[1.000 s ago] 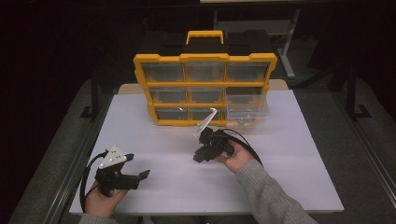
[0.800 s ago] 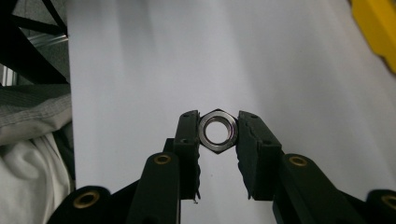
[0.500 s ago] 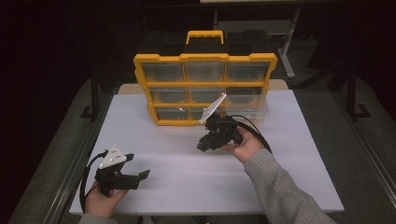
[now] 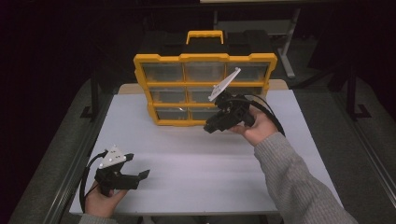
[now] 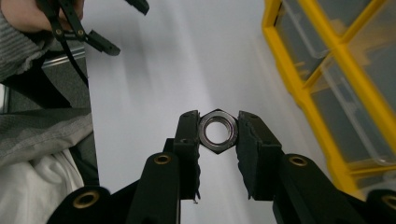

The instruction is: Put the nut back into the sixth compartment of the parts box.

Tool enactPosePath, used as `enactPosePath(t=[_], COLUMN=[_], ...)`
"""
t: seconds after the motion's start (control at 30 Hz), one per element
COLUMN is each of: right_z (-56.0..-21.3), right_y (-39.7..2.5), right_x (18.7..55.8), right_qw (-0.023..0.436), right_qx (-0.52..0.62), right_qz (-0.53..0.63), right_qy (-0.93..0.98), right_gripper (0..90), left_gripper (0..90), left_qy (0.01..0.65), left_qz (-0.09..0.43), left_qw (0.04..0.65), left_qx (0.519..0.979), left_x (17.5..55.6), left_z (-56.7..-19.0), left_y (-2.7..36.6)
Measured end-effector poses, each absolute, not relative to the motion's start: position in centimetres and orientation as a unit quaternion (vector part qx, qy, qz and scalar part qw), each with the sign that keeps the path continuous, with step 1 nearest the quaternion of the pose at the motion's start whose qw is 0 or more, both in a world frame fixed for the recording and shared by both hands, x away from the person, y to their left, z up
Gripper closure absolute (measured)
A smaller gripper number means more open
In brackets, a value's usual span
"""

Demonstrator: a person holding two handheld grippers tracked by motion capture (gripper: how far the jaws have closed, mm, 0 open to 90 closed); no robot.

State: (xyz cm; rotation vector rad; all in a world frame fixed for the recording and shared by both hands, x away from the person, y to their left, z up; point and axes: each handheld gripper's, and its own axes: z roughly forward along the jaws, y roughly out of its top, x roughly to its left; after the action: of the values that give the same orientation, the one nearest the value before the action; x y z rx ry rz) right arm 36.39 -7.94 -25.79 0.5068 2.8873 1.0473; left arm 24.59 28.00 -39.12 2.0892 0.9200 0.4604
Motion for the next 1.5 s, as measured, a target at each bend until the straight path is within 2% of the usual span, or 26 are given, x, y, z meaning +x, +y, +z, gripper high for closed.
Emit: enactPosePath(t=[0.7,1.13,1.5], right_z=[-21.1,-22.3,-24.8], right_y=[-12.7,-15.5,-16.0], right_x=[38.9,41.2,42.4], right_qw=[0.047,0.057,0.05], right_qx=[0.229,0.289,0.312], right_qz=[0.338,0.323,0.301], right_qy=[0.912,0.899,0.9], right_gripper=[68.9,68.8,68.7], left_gripper=[16.0,16.0,16.0], left_qy=[0.363,0.362,0.364], left_qz=[0.182,0.183,0.18], left_qw=[0.397,0.398,0.396], left_qx=[0.823,0.823,0.823], left_x=[24.6,24.6,24.5], left_z=[-39.1,-39.1,-39.1], left_y=[28.0,28.0,28.0])
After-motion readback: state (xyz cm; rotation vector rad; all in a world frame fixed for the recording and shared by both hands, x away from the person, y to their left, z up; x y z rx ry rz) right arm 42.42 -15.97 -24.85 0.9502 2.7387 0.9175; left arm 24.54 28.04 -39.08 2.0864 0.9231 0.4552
